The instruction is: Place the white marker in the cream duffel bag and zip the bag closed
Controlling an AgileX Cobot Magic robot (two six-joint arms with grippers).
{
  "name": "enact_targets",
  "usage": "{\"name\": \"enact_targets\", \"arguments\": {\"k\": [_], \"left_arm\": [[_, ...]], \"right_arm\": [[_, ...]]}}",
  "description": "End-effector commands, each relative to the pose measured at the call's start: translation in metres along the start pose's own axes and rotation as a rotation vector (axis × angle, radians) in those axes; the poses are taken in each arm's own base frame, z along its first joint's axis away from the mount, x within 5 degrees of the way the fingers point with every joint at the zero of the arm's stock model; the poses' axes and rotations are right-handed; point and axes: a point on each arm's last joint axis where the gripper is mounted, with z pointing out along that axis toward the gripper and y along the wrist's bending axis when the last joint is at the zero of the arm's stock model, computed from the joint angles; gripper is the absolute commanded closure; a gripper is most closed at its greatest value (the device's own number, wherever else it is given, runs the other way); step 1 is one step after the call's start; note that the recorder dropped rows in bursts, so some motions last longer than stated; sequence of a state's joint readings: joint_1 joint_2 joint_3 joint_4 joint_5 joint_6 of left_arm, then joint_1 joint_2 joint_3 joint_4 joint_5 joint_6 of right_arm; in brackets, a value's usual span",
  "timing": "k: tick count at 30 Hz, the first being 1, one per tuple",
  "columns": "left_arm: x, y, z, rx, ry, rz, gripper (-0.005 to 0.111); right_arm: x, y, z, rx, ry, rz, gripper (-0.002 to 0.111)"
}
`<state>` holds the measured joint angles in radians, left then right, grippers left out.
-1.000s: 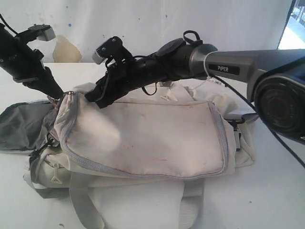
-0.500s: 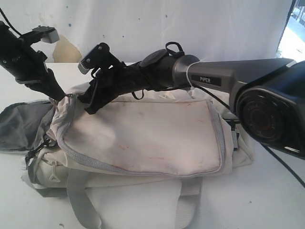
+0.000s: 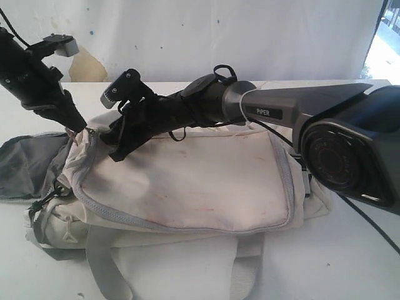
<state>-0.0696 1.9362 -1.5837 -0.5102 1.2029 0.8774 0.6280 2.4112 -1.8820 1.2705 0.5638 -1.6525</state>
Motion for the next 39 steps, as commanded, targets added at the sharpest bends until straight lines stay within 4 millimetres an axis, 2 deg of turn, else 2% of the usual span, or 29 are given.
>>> {"name": "enact_targets", "arguments": {"k": [1, 2, 3, 7, 13, 16, 20, 27, 34, 39], "left_arm": [[-0.001, -0.006, -0.005, 0.009, -0.001, -0.025, 0.107], [-0.001, -0.006, -0.005, 0.008, 0.001, -0.035, 0.107], [-0.001, -0.006, -0.005, 0.007, 0.002, -0.051, 0.107], [-0.001, -0.006, -0.005, 0.007, 0.002, -0.101, 0.107], [-0.002, -0.009, -0.012, -0.003, -0.012, -0.175, 0.107], [0.0, -0.014, -0.015, -0.001, -0.016, -0.176, 0.107], [0.012, -0.018, -0.01, 0.014, 0.019, -0.192, 0.107], [0.025, -0.021, -0.005, 0.004, 0.074, -0.268, 0.107], [0.042, -0.046, -0.008, 0.084, 0.05, -0.331, 0.107], [0.056, -0.062, -0.011, 0.111, 0.05, -0.351, 0.107]], "right_arm": [[0.001, 0.004, 0.002, -0.023, 0.008, 0.074, 0.098], [0.001, 0.004, 0.002, -0.023, 0.008, 0.095, 0.107], [0.001, 0.004, 0.002, -0.023, 0.009, 0.126, 0.108], [0.001, 0.001, 0.002, 0.008, 0.012, 0.216, 0.108], [-0.005, -0.022, -0.005, 0.16, -0.029, 0.358, 0.108], [-0.016, -0.025, -0.008, 0.174, -0.061, 0.354, 0.108], [-0.023, -0.028, -0.01, 0.184, -0.083, 0.343, 0.108], [-0.022, -0.031, -0.012, 0.176, -0.086, 0.4, 0.108], [-0.011, -0.044, -0.024, 0.131, -0.055, 0.548, 0.108], [-0.007, -0.045, -0.027, 0.094, -0.031, 0.563, 0.108]]}}
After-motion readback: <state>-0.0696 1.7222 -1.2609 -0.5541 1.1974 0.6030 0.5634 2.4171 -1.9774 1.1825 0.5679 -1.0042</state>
